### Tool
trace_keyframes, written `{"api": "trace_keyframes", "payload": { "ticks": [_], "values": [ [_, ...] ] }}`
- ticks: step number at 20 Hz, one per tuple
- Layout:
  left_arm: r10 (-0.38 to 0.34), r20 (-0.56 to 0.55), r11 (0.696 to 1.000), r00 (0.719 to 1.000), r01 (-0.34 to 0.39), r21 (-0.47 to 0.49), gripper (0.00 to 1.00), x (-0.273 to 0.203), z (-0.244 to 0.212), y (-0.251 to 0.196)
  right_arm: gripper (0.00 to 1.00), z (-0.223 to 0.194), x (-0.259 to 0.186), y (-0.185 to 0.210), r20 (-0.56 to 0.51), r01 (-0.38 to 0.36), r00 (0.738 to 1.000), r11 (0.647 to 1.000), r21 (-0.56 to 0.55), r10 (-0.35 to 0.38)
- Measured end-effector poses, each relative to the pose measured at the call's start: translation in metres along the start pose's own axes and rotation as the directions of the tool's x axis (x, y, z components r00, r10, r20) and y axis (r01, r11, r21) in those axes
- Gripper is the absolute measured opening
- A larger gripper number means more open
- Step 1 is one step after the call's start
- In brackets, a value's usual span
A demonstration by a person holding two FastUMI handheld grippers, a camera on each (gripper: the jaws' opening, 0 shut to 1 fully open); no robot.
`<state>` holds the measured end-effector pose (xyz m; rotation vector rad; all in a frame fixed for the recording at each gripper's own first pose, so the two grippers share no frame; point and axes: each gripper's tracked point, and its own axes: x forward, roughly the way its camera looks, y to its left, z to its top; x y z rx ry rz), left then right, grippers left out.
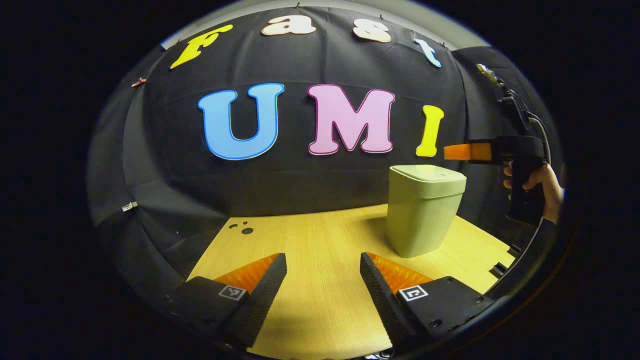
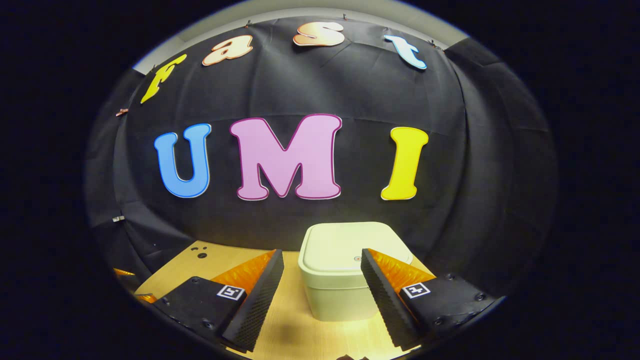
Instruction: Press the lid of the desktop garbage bin to open it, pick up the crumpled paper on the desktop and throw it into the bin, then pick up the pop can on the desktop and drop it into the bin, and finally close the garbage bin lid.
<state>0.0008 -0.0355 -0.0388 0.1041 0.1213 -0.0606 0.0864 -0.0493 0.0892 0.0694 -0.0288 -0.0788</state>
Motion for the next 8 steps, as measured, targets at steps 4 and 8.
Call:
{"api": "trace_keyframes", "payload": {
  "ticks": [4, 8],
  "values": [
    [0.019, 0.051, 1.000, 0.998, -0.019, -0.019, 0.94, -0.007, 0.013, -0.004, 0.98, -0.028, -0.043, 0.017, -0.021, -0.030, 0.999, 1.000, 0.010, 0.030],
    [0.035, 0.056, 0.999, 0.998, -0.033, -0.033, 0.94, -0.010, 0.005, -0.004, 0.98, -0.069, -0.071, 0.035, -0.091, -0.058, 0.994, 0.998, 0.021, 0.060]
  ]
}}
